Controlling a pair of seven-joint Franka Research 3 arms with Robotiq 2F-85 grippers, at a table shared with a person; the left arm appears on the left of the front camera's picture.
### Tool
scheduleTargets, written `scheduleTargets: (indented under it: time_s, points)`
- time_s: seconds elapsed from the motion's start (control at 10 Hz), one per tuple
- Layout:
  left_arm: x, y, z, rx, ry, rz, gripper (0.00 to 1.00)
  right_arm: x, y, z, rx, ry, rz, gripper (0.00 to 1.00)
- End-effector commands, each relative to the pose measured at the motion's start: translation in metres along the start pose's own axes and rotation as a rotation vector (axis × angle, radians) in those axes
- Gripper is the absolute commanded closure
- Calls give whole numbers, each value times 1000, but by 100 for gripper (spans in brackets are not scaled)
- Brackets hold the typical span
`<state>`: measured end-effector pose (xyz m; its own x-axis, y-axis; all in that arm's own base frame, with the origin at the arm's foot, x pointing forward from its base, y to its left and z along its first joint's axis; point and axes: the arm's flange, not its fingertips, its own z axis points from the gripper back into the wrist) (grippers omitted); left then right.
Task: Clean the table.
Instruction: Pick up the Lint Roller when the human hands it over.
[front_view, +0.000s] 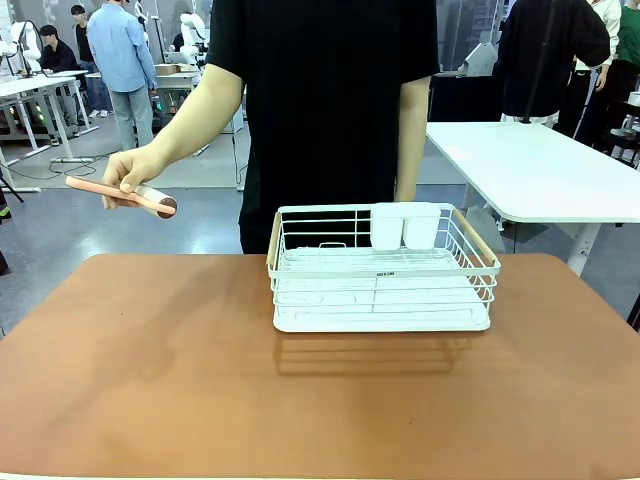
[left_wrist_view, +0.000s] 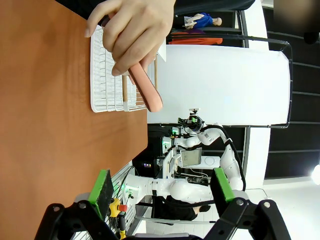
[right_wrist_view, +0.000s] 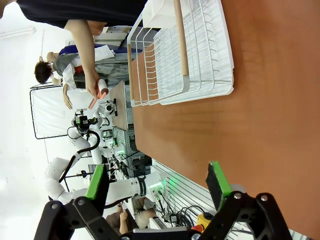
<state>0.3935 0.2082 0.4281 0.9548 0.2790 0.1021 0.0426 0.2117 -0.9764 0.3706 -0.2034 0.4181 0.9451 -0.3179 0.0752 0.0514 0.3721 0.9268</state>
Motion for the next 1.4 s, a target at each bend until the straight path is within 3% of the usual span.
scheduleTargets:
  time_s: [0.0, 0.5, 0.8, 1.0, 1.2, 1.3]
  points:
    - [-1, -2, 3, -22, -1, -9, 0, 0, 4, 1, 10, -5, 19, 0]
    - [0, 0, 0, 0, 0, 0, 0, 0, 4, 1, 10, -5, 19, 0]
    - [-11, -46, -37, 422, -156, 221, 0, 0, 4, 1, 10, -5, 19, 0]
    - [-13, -47, -59, 582, -231, 280, 0, 0, 4, 1, 10, -5, 19, 0]
    - [-10, -44, -76, 601, -302, 305, 0, 0, 4, 1, 10, -5, 19, 0]
    - [-9, -46, -83, 595, -347, 234, 0, 0, 4, 1, 10, -5, 19, 0]
